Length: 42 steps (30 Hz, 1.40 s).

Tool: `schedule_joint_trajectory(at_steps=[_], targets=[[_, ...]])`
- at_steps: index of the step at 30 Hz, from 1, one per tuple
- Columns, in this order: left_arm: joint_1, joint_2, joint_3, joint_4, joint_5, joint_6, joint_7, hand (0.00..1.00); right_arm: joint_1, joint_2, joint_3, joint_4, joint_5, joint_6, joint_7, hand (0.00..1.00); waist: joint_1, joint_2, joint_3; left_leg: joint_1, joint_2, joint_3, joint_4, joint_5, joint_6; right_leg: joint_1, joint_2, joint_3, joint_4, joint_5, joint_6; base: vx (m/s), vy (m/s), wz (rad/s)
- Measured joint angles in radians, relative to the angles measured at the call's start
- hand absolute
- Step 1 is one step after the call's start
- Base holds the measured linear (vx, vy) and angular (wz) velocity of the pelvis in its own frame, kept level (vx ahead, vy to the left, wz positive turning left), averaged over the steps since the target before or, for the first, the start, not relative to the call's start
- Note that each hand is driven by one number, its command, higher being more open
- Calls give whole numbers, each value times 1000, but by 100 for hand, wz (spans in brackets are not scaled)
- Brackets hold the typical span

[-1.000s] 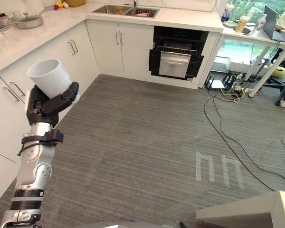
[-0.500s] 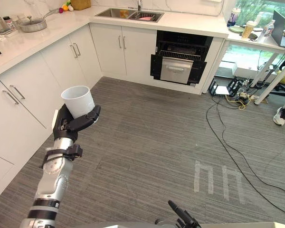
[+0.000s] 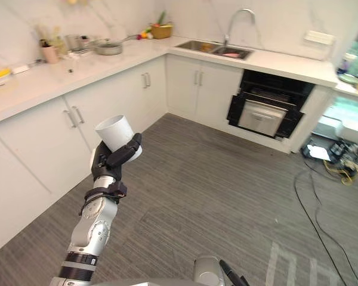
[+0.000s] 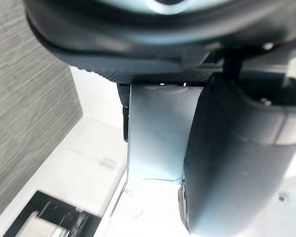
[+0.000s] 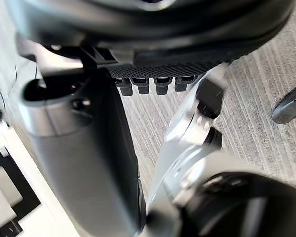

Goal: Walk over to the sink, pick up the cup, carry it to the dishwasher, place the cup inside the dishwasher, then close the dishwasher door

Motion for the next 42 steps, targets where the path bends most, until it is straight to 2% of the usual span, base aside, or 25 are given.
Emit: schedule_joint_trajectory(at_steps=[4,7,9,12,14,15,16,17,19,20,22,23,25,27,29,30,31,32,33,36,37,38,39,40,42], targets=[[0,-9,-28,-36,2,21,-7,0,16,17,58,-90,13,-9,-16,100,9,0,-1,67,37,3,59,-104,-37,-13,37,-78,-262,34,2,396,-167,7],[-1,-14,-93,-94,20,52,-63,0,11,11,82,-189,13,-62,-20,100,21,18,-19,151,80,64,27,-141,-104,-15,27,-165,-220,203,-11,544,-206,-6],[-4,-15,-125,-110,21,73,-98,0,-6,10,101,-241,13,-83,-39,100,14,32,-21,178,111,97,4,-94,-146,-17,40,-183,-153,140,-29,467,-223,10],[2,-20,-141,-110,21,91,-130,0,-24,9,165,-362,14,-130,-92,100,0,32,-27,178,129,100,44,5,-165,6,40,-207,-119,56,-45,418,-239,17],[18,-18,-142,-110,40,90,-136,0,-18,13,196,-442,22,-149,-133,100,-4,41,-32,122,157,102,196,70,-198,65,60,-227,-158,26,-50,340,-218,18],[29,-22,-142,-110,58,78,-141,0,-3,16,202,-488,23,-163,-148,100,-1,44,-35,43,186,103,363,160,-219,110,78,-240,-191,9,-55,382,-227,10],[50,-24,-132,-110,71,49,-146,0,5,14,202,-524,20,-175,-162,100,2,49,-36,-39,224,118,531,328,-224,166,104,-238,-238,-8,-72,387,-203,0],[61,-26,-121,-111,76,41,-152,0,6,12,201,-534,20,-184,-169,100,7,52,-34,-77,254,140,616,359,-210,197,119,-234,-266,-8,-79,389,-157,-20],[83,-29,-93,-112,72,23,-161,0,-6,1,189,-552,63,-224,-190,100,22,64,-25,-250,321,197,877,246,-116,309,171,-210,-337,-22,-125,271,-83,-37],[88,-26,-87,-112,65,20,-164,0,-12,-5,189,-552,87,-231,-192,100,27,62,-23,-284,316,206,882,213,-103,334,176,-196,-351,-27,-130,280,-72,-63],[100,-21,-62,-113,43,9,-177,0,-65,-28,190,-552,170,-239,-201,100,53,60,-21,-371,266,262,670,91,-106,397,172,-122,-386,-47,-136,422,-48,-92],[101,-19,-55,-114,40,5,-178,0,-84,-31,190,-552,178,-239,-207,100,53,59,-20,-385,244,265,564,78,-110,406,167,-106,-389,-52,-132,461,26,-89],[112,-25,-48,-142,37,4,-179,0,-133,-45,192,-551,194,-240,-218,100,53,59,-24,-401,147,215,100,125,-157,424,144,-47,-398,-67,-116,403,96,-71],[141,-36,-48,-197,37,2,-179,0,-161,-54,194,-522,193,-238,-221,100,57,76,-22,-460,138,156,-90,215,-243,464,153,18,-449,-74,-111,550,216,-87],[150,-29,-47,-211,38,-10,-180,0,-164,-56,194,-481,193,-228,-217,100,70,84,-15,-481,157,164,-84,293,-228,517,152,73,-466,-108,-94,522,247,-90],[163,-28,-40,-211,39,-20,-180,0,-158,-56,194,-452,193,-217,-217,100,72,81,-15,-461,146,160,-66,383,-187,535,140,105,-458,-119,-100,542,281,-71],[170,-30,-30,-212,41,-27,-181,0,-158,-58,194,-431,194,-205,-217,100,73,79,-16,-456,135,151,-46,398,-148,528,126,124,-427,-123,-103,655,340,-69],[174,-29,-8,-212,43,-35,-180,0,-150,-62,194,-412,193,-176,-217,100,62,67,-14,-454,104,167,6,341,-99,501,92,131,-342,-128,-99,546,278,-38],[174,-28,-1,-213,43,-36,-181,0,-141,-62,194,-406,192,-164,-218,100,57,60,-15,-445,87,178,22,324,-92,493,76,130,-301,-128,-95,573,270,-25],[188,-26,39,-222,42,-39,-182,0,-103,-45,193,-387,190,-117,-219,100,58,25,-16,-351,30,243,47,228,-67,430,-7,65,-46,-73,31,544,211,-33],[189,-18,52,-228,43,-45,-183,0,-84,-20,193,-386,187,-117,-219,100,57,10,-16,-305,11,253,47,188,-58,367,-43,25,117,20,120,375,139,-15],[189,-12,52,-229,43,-51,-183,0,-76,-8,194,-383,186,-117,-218,100,55,4,-17,-279,2,254,39,174,-53,335,-60,6,197,92,124,457,158,-13],[188,-9,46,-232,49,-57,-182,0,-68,8,195,-367,166,-118,-217,100,49,-3,-18,-229,-4,256,21,149,-47,266,-94,-29,344,144,88,428,110,-13],[188,-12,45,-232,57,-63,-173,0,-70,12,202,-348,145,-120,-218,100,48,-2,-17,-182,3,256,15,122,-48,193,-99,-59,464,76,38,419,80,-17],[189,-15,40,-232,58,-63,-155,0,-63,16,211,-344,145,-124,-216,100,44,1,-6,-84,25,252,-21,100,-54,118,-91,-118,515,4,5,419,-28,-13]])
